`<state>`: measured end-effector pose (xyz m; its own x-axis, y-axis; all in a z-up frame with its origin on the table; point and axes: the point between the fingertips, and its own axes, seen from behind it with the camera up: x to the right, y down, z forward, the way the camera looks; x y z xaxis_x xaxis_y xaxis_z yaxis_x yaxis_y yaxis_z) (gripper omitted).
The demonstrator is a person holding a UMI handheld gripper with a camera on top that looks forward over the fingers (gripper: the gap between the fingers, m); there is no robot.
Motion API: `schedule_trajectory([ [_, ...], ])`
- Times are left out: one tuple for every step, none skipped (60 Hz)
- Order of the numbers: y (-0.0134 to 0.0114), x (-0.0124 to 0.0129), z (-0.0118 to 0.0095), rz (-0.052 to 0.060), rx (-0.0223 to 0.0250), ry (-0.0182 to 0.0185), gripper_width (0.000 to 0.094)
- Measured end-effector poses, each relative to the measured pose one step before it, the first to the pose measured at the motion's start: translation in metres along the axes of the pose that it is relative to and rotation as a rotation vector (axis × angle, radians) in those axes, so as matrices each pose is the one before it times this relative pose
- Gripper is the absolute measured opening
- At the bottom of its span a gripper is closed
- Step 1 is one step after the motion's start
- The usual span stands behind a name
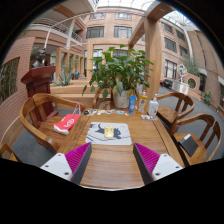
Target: Arrange mouse
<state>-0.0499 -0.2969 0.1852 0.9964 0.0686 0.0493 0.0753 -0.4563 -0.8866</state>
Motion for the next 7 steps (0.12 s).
schedule_trajectory([
  [-0.00011,0.00078,-0.00104,-0.0043,0.00180,0.00267,0.0857],
  [-0.00025,0.00026,-0.00102,-0.0060,0.00238,0.00275,0.0856],
  [-0.00020,0.00009,-0.00102,-0.0060,0.00248,0.00075,0.0857],
  [-0.00016,-0.00058,-0.00069,-0.0042,0.00187,-0.00220,0.0854],
  [-0.00002,-0.00046,-0.00030,-0.0031,0.00104,-0.00283,0.0855],
  [0.00001,-0.00023,-0.00050,-0.0017,-0.00001,-0.00133,0.0853],
  [0.00003,0.00007,-0.00035,0.0014,-0.00128,-0.00033,0.0853],
])
